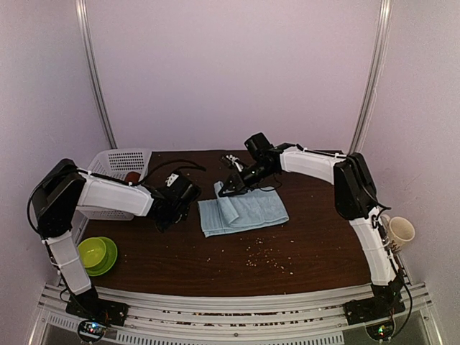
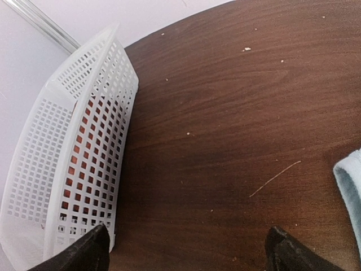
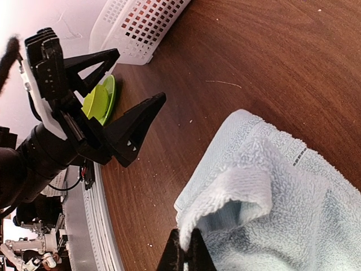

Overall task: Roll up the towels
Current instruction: Fold the towel at the center of the board.

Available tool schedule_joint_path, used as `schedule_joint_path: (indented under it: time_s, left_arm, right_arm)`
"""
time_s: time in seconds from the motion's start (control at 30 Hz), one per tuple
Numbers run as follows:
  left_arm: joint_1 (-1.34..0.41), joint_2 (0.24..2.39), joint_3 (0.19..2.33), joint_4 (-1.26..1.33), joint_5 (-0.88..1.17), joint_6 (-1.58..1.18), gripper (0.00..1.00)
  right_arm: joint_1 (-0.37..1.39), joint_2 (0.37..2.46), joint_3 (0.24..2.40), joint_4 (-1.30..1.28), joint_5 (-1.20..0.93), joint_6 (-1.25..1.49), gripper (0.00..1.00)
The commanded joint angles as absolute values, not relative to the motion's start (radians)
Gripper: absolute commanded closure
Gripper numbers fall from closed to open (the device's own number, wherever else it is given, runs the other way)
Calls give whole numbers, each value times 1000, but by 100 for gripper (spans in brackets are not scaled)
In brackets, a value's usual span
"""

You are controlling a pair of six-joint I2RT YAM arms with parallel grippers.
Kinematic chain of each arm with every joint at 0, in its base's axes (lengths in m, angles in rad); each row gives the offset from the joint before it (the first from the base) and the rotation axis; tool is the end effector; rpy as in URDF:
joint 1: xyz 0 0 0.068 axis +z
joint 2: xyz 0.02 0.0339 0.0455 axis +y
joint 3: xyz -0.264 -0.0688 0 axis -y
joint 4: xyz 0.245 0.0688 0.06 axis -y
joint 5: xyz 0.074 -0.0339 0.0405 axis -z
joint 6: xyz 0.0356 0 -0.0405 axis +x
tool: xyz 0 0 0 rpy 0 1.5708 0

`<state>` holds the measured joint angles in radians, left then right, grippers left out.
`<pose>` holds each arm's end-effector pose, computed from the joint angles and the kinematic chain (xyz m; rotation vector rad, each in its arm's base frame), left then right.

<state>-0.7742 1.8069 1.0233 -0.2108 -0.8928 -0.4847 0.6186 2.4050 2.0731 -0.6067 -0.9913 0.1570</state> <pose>0.2697 -0.2250 0.1590 0.0082 2.1588 0.4539 0.4080 0.3270 0.1923 -1.0012 2.3302 1.5589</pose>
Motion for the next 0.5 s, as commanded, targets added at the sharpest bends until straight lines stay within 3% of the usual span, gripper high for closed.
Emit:
schedule_joint_path:
  time_s: [0.0,0.23,0.47]
  left_arm:
    - [-779,1822,1047,-187,-887,-487,2]
    - [-779,1825,1043,-186,-884,-495,2]
    - [-779,1828,1039,-186,-881,-499,2]
  right_arm:
    - [640,2448,2086,-571,-998,177,100]
    - [656,2475,2089,-495,-980,224,97]
    - [680,2478,2090,-481,-986,238,66]
